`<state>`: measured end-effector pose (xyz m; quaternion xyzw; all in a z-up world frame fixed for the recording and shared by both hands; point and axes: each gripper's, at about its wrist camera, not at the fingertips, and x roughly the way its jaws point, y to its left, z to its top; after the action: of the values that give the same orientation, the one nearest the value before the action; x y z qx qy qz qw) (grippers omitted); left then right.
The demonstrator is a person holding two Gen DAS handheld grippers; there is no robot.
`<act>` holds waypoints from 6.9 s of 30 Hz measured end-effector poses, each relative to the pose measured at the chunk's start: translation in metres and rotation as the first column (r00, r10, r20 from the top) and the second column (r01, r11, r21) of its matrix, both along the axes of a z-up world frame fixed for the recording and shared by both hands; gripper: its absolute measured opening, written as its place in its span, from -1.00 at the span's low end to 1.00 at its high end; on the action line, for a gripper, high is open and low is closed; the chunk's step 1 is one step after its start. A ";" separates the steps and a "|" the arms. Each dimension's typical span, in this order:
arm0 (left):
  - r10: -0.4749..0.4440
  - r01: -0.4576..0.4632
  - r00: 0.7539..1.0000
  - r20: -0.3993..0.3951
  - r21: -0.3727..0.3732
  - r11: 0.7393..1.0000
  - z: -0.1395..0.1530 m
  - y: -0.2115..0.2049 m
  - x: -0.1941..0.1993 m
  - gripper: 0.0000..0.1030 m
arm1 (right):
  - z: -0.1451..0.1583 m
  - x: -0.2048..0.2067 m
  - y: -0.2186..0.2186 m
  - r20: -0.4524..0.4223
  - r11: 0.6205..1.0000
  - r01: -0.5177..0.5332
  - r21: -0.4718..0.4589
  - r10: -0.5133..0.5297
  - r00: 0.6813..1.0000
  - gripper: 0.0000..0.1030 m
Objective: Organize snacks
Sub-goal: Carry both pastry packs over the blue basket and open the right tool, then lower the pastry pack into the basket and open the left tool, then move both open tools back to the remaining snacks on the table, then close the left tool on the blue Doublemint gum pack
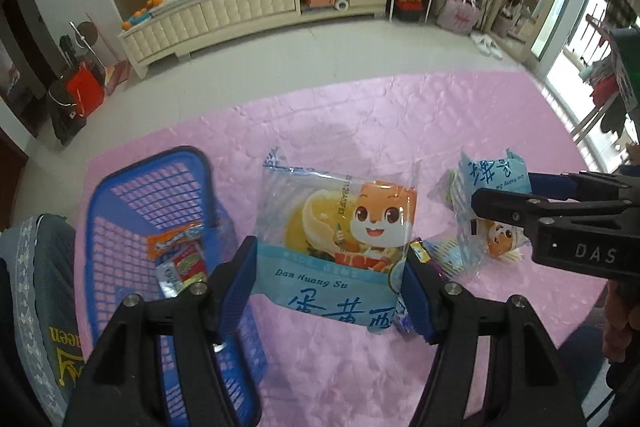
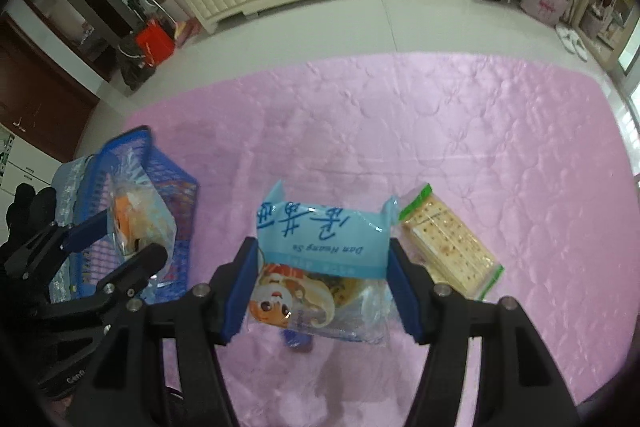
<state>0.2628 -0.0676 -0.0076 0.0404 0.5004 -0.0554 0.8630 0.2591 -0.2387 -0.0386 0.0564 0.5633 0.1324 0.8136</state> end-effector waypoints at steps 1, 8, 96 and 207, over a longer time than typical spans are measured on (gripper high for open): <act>0.006 -0.006 1.000 0.012 -0.006 1.000 0.009 0.007 -0.008 0.24 | 0.009 -0.006 0.004 0.013 1.000 -0.006 0.004 0.006 1.000 0.29; 0.055 -0.053 0.996 0.068 -0.032 0.998 0.043 0.053 -0.046 0.24 | 0.042 -0.035 0.051 0.077 0.998 -0.069 0.013 0.068 0.995 0.29; 0.192 -0.216 0.967 -0.165 -0.142 0.966 -0.048 0.158 -0.067 0.50 | -0.026 -0.033 0.163 -0.116 0.984 -0.157 -0.084 0.146 0.982 0.66; 0.056 -0.068 0.983 -0.177 -0.064 0.996 -0.108 -0.037 0.009 -0.50 | -0.106 0.031 -0.113 -0.198 0.990 0.007 -0.143 -0.035 0.980 0.66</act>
<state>0.2722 -0.1042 -0.1160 -0.0105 0.5731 -0.0494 0.8179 0.2903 -0.3513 -0.1450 0.0175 0.6495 0.0772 0.7562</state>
